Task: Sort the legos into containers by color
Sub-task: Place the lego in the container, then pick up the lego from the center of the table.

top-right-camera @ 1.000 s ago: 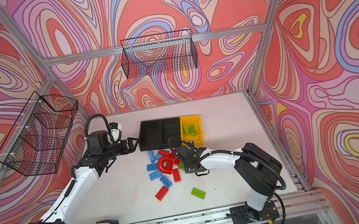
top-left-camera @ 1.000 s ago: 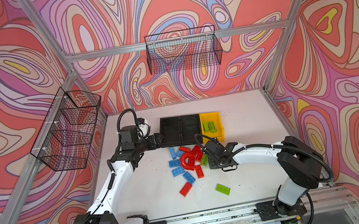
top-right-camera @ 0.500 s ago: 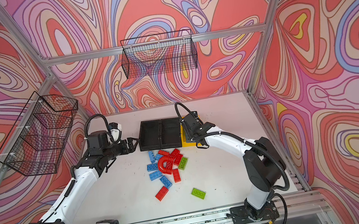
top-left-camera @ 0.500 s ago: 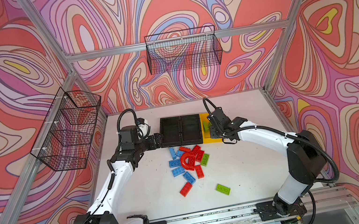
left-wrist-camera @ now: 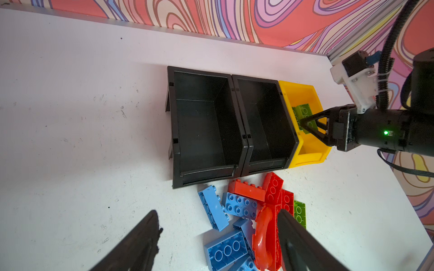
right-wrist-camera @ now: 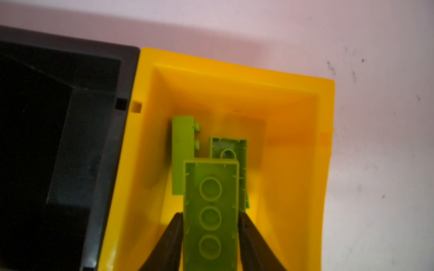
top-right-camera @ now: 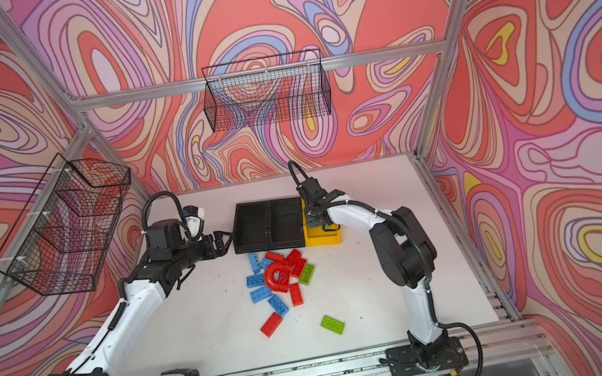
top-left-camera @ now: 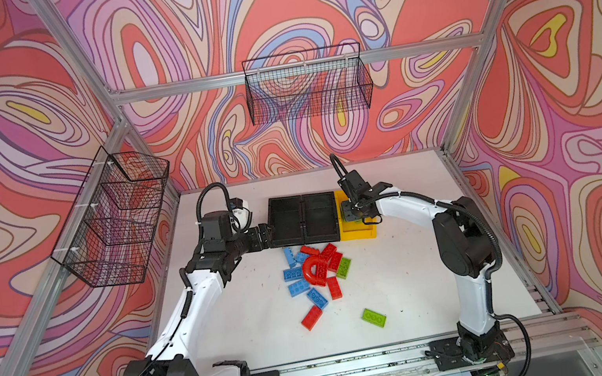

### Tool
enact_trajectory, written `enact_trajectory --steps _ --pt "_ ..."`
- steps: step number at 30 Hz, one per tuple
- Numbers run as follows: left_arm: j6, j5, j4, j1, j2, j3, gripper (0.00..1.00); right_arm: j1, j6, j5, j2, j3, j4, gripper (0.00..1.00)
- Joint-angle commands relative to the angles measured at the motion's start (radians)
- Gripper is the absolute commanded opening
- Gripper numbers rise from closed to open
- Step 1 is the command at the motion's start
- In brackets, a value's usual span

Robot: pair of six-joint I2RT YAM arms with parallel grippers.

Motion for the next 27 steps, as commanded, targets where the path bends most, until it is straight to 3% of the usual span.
enact_trajectory --steps 1,9,13,17,21,27 --pt "0.000 0.007 0.000 0.003 -0.013 0.019 0.81 -0.007 -0.006 -0.028 -0.016 0.008 0.028 0.47" --pt "0.004 -0.003 -0.004 0.004 -0.014 0.017 0.81 -0.007 0.003 -0.045 -0.146 -0.068 0.015 0.49" --pt "0.006 -0.008 -0.002 0.003 -0.011 0.017 0.81 0.011 0.046 -0.094 -0.304 -0.203 0.015 0.48" --pt "0.006 -0.002 -0.002 0.003 -0.001 0.020 0.81 0.093 0.092 -0.087 -0.427 -0.338 -0.009 0.49" --pt "0.002 0.007 0.002 0.004 0.012 0.023 0.81 0.180 0.235 -0.100 -0.490 -0.452 0.007 0.50" --pt "0.001 0.008 0.001 0.004 0.013 0.023 0.81 0.290 0.559 -0.070 -0.502 -0.582 0.146 0.55"
